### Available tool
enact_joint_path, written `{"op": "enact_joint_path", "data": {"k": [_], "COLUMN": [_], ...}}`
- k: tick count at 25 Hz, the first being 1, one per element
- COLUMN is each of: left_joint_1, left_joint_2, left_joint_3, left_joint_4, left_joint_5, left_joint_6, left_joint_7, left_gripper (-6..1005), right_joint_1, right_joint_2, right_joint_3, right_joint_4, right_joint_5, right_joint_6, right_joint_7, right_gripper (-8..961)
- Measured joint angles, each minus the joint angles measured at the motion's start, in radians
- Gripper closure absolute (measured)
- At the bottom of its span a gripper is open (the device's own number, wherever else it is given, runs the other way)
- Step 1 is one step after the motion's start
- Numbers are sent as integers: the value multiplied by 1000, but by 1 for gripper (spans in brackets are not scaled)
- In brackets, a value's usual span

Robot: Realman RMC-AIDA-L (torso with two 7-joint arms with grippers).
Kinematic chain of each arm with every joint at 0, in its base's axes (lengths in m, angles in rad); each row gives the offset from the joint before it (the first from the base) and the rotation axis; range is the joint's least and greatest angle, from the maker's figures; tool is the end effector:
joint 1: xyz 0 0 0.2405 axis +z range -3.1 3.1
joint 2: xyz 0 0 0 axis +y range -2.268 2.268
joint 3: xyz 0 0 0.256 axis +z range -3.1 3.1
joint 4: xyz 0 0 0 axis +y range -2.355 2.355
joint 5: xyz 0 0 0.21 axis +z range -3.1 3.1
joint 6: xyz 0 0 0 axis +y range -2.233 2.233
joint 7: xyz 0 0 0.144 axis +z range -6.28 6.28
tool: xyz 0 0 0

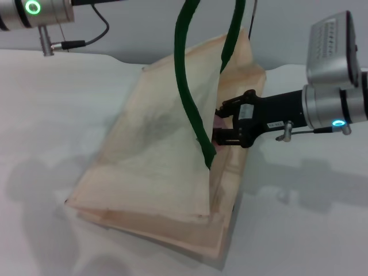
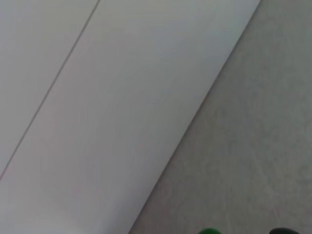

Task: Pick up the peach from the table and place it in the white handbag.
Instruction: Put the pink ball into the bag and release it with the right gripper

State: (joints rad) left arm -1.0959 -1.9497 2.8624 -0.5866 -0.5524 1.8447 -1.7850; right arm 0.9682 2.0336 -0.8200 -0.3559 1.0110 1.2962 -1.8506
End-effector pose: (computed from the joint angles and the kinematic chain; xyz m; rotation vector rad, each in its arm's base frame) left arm -0.1368 0.4211 0.0844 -2.6750 -0.8981 -1.1824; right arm 0.1658 0.4054 -0.0554 -2.9687 0.1879 0.3555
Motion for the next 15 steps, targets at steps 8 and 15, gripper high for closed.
{"op": "enact_joint_path", "data": {"k": [8, 15], "left_joint_1": [2, 19], "left_joint_2": [3, 5], "left_joint_3": [0, 0], "left_joint_4": [-3, -2], "left_joint_5": [-33, -59], "left_joint_6": [-1, -7], "left_joint_7": [-7, -7], "left_gripper": [889, 891], "right_joint_1": [61, 72], "right_joint_2": [7, 7], "right_joint_3": [-10, -9], "right_joint_4": [77, 91], "right_joint_5": [0, 1], "right_joint_6": [-81, -83], "right_joint_7": [-24, -32], "right_gripper": [535, 541]}}
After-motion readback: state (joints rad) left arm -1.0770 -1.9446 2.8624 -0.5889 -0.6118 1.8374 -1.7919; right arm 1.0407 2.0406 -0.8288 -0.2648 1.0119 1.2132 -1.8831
